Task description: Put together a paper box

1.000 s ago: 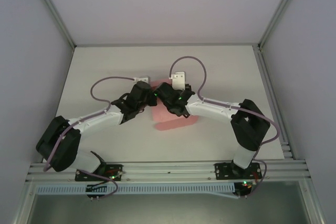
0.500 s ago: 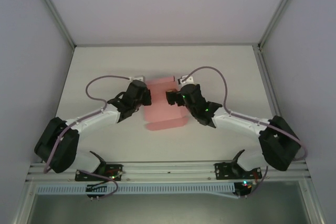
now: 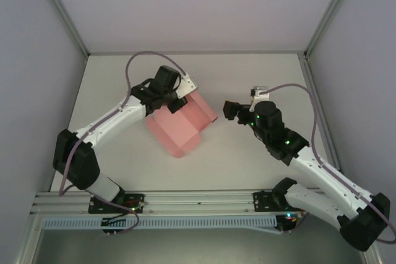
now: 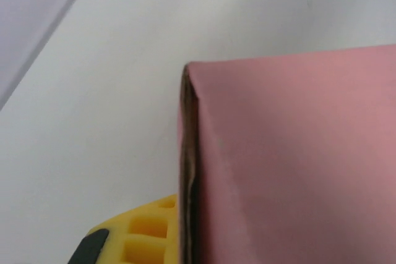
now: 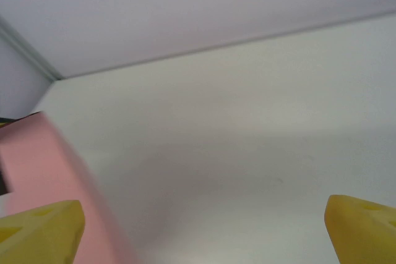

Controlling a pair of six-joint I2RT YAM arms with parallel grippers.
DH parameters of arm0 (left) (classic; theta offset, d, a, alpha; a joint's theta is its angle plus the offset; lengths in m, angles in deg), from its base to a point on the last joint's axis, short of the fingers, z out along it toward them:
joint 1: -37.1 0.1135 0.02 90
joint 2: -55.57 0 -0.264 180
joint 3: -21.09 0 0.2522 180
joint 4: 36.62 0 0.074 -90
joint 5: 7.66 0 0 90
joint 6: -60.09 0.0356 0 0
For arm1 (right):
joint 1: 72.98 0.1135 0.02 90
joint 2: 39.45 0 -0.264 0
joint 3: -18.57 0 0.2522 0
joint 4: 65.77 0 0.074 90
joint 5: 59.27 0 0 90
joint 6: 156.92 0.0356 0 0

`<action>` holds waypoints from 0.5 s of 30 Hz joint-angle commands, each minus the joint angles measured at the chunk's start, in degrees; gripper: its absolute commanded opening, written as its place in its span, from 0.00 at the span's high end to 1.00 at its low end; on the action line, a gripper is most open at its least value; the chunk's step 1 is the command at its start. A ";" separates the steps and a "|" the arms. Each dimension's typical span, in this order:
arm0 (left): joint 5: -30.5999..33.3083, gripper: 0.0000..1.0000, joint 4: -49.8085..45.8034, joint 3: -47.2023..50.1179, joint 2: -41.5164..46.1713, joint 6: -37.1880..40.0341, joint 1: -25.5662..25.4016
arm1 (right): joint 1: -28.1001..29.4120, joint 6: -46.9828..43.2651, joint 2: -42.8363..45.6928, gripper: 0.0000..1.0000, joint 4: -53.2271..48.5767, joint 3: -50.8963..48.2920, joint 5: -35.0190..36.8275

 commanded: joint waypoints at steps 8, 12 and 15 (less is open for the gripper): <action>22.15 1.00 -25.09 -13.99 -15.00 28.06 -9.37 | -6.90 7.84 2.25 0.00 -17.96 -5.18 -3.13; 23.21 0.98 -26.08 -19.41 -23.06 25.97 -11.08 | -7.49 7.65 2.91 0.00 -18.06 -6.48 -3.66; 21.74 0.98 -28.26 -26.11 -30.47 23.03 -11.02 | -7.57 7.53 3.47 0.00 -18.72 -6.89 -3.60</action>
